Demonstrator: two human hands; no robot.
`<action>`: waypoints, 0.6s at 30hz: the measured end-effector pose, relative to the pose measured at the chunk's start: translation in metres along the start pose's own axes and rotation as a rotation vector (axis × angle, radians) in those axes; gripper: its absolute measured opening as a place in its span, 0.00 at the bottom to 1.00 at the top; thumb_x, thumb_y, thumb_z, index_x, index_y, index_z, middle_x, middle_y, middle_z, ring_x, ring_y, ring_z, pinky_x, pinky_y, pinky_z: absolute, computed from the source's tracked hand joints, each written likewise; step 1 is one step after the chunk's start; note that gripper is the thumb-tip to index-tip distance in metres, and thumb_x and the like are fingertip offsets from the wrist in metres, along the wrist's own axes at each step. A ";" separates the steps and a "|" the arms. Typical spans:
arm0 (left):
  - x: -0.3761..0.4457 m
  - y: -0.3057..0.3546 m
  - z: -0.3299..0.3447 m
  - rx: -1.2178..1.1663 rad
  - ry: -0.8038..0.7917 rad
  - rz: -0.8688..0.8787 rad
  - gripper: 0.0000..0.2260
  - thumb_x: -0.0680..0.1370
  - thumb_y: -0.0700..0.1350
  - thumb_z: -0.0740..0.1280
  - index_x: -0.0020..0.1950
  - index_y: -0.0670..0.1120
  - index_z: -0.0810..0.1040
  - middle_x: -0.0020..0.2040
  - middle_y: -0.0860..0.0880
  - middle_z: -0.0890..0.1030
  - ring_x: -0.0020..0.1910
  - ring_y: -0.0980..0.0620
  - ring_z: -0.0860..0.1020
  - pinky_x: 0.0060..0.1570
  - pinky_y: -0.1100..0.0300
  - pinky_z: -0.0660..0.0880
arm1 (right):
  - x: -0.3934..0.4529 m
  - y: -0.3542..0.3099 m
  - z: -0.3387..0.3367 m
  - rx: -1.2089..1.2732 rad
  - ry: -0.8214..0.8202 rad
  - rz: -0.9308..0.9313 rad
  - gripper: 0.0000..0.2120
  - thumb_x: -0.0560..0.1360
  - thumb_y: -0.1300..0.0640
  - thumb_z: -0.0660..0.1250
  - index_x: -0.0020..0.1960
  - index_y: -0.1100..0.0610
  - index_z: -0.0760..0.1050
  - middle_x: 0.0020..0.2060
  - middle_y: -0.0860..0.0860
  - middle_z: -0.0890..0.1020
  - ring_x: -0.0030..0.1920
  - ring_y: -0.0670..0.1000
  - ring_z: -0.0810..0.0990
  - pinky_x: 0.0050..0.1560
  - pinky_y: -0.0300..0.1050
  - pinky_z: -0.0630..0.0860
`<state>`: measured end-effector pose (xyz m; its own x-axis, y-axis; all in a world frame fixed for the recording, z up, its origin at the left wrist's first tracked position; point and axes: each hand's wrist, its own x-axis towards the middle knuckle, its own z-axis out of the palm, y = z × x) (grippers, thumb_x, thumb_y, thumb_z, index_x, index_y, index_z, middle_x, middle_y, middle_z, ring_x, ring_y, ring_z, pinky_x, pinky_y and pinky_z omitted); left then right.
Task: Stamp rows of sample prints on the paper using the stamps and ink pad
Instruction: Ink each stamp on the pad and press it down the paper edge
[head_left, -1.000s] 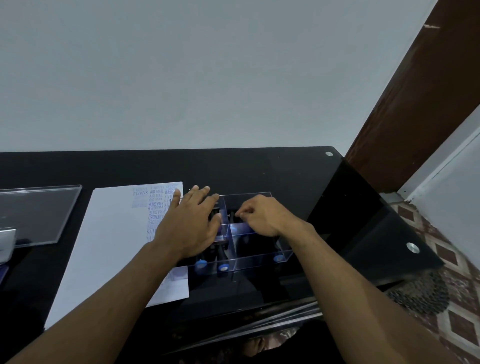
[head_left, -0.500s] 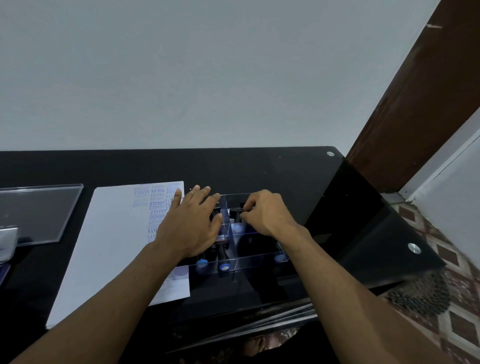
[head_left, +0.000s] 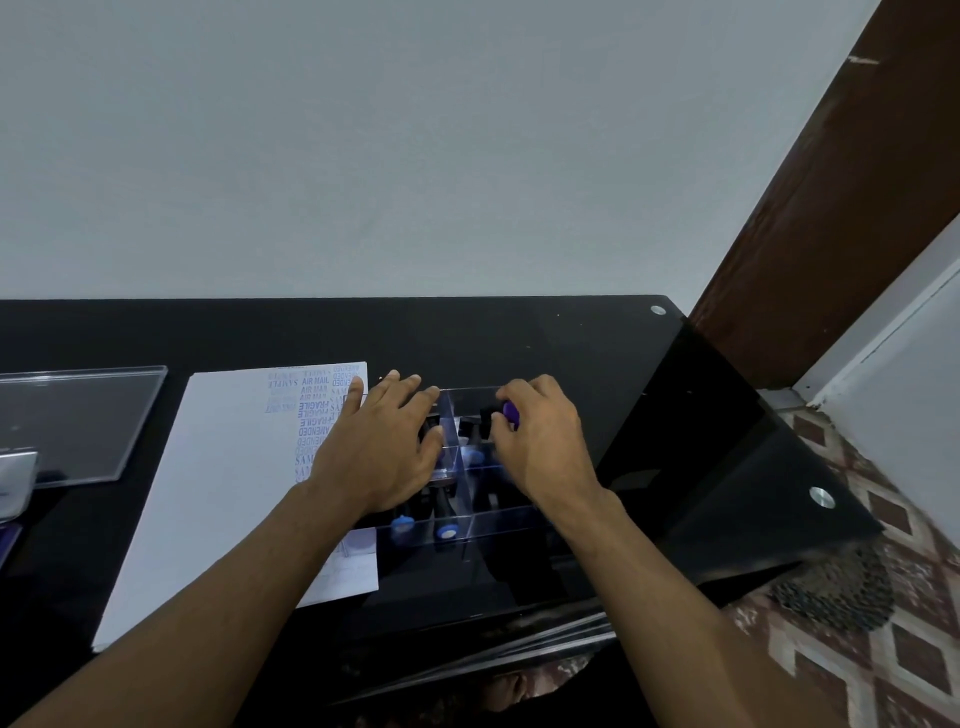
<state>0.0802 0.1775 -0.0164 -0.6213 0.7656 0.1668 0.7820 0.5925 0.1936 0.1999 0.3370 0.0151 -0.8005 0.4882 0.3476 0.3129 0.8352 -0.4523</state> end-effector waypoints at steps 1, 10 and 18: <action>0.000 0.000 0.000 0.000 0.001 0.002 0.31 0.78 0.62 0.46 0.79 0.51 0.63 0.79 0.48 0.64 0.80 0.47 0.57 0.78 0.40 0.51 | -0.002 0.000 0.000 0.005 0.004 -0.006 0.09 0.77 0.56 0.68 0.57 0.54 0.77 0.52 0.48 0.72 0.44 0.45 0.74 0.44 0.36 0.76; -0.004 0.001 -0.008 -0.087 0.038 -0.009 0.29 0.79 0.60 0.51 0.78 0.49 0.66 0.79 0.46 0.65 0.80 0.46 0.57 0.78 0.42 0.51 | -0.010 -0.011 -0.008 0.042 0.037 0.005 0.10 0.77 0.56 0.69 0.58 0.54 0.76 0.54 0.47 0.71 0.45 0.43 0.74 0.46 0.35 0.77; -0.047 -0.029 -0.030 -0.081 0.078 -0.072 0.33 0.78 0.64 0.44 0.79 0.50 0.64 0.79 0.47 0.64 0.80 0.46 0.56 0.79 0.43 0.51 | -0.019 -0.063 -0.001 0.097 0.067 -0.053 0.11 0.77 0.55 0.69 0.58 0.54 0.77 0.55 0.47 0.71 0.43 0.43 0.72 0.44 0.34 0.77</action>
<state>0.0852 0.1167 -0.0007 -0.6804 0.6977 0.2241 0.7304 0.6208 0.2848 0.1957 0.2753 0.0377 -0.7776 0.4629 0.4255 0.2178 0.8331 -0.5083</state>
